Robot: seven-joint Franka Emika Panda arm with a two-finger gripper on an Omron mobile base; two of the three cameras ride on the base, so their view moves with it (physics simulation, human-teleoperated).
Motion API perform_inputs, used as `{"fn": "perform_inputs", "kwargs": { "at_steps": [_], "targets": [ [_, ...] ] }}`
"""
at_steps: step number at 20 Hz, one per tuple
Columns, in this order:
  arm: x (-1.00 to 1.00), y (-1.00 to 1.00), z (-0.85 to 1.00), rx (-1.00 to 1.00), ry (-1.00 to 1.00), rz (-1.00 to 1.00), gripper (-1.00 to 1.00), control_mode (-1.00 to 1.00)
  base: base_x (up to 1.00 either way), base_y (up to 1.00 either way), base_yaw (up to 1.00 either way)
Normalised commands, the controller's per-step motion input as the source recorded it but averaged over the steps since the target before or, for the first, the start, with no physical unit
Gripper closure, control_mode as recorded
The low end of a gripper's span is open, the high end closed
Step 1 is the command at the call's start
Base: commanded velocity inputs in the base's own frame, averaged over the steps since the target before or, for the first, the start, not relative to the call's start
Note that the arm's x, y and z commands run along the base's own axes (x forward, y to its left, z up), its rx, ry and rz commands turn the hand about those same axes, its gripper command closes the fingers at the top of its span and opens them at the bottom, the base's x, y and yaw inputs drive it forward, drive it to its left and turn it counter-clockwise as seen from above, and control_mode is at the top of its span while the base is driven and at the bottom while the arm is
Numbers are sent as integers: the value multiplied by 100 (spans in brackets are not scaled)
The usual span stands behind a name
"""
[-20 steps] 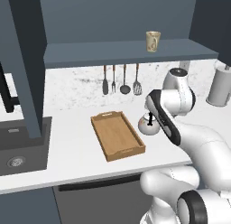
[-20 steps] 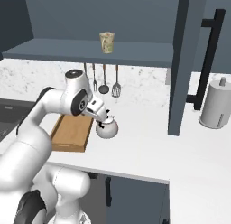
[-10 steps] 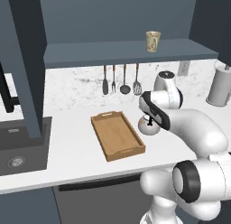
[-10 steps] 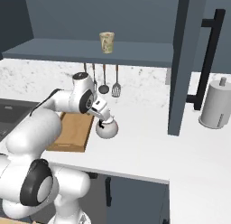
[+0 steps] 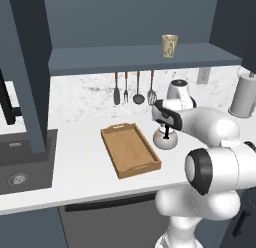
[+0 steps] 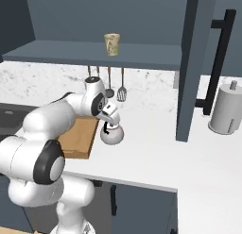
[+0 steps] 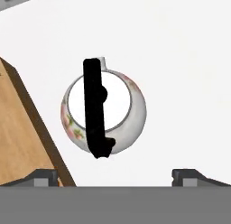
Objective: Pick the kettle from the counter and place it on the tray. Then pick the mug from the cabinet and place it on the tray. Then close the cabinet doors.
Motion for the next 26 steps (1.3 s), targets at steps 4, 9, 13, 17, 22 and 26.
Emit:
{"fn": "perform_inputs", "kwargs": {
  "at_steps": [4,9,13,17,22,26],
  "targets": [
    [37,-4,-23,0,10,0,-100,-100,0,0,0],
    [22,0,-26,0,9,0,-100,-100,0,0,0],
    [19,0,-24,0,5,0,-100,-100,0,0,0],
    [13,-1,-8,5,0,0,-100,-100,0,0,0],
    [-3,0,-12,2,0,0,-100,-100,0,0,0],
    [-15,-4,-8,1,0,0,100,-100,0,0,0]
  ]
}}
